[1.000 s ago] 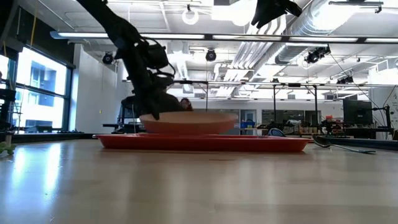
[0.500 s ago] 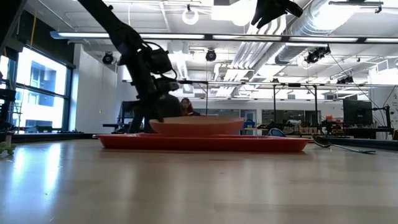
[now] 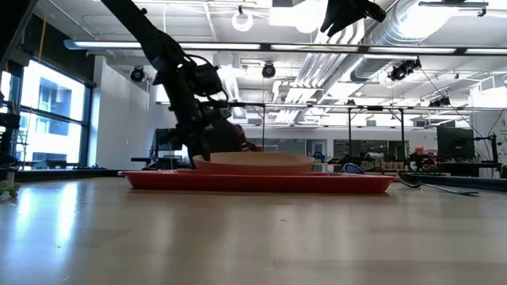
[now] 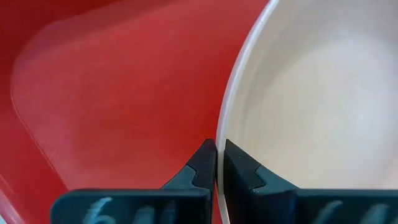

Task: Pick and place plate/cup/fork/spoon on tray
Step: Put the light orange plate on the red serving tray to the left of the orange fork

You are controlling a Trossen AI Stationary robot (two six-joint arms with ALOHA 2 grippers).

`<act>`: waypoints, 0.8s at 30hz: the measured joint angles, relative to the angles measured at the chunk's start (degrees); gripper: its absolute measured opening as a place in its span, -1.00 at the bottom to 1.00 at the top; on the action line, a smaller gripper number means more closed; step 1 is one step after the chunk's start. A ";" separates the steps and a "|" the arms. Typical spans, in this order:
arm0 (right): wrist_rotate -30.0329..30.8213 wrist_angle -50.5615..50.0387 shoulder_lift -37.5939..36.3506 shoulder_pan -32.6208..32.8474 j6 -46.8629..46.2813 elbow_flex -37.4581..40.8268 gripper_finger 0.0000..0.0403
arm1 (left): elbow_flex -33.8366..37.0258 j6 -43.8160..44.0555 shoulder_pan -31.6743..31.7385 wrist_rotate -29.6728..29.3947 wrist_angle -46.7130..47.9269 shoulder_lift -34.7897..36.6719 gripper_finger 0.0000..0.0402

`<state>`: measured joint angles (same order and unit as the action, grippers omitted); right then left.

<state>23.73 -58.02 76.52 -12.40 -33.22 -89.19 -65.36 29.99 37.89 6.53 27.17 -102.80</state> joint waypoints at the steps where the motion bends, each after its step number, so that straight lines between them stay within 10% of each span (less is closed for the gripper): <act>1: -0.03 -0.01 0.01 0.00 0.01 0.00 -0.57 | 0.00 0.09 0.00 -0.28 -0.05 0.00 -0.98; 24: -0.11 0.01 0.01 0.00 0.20 0.00 -0.57 | 0.00 -0.10 -0.79 -1.73 0.09 0.00 -0.87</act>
<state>23.62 -58.02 76.53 -12.40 -33.02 -89.19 -65.36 29.89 37.10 4.80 27.27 -102.80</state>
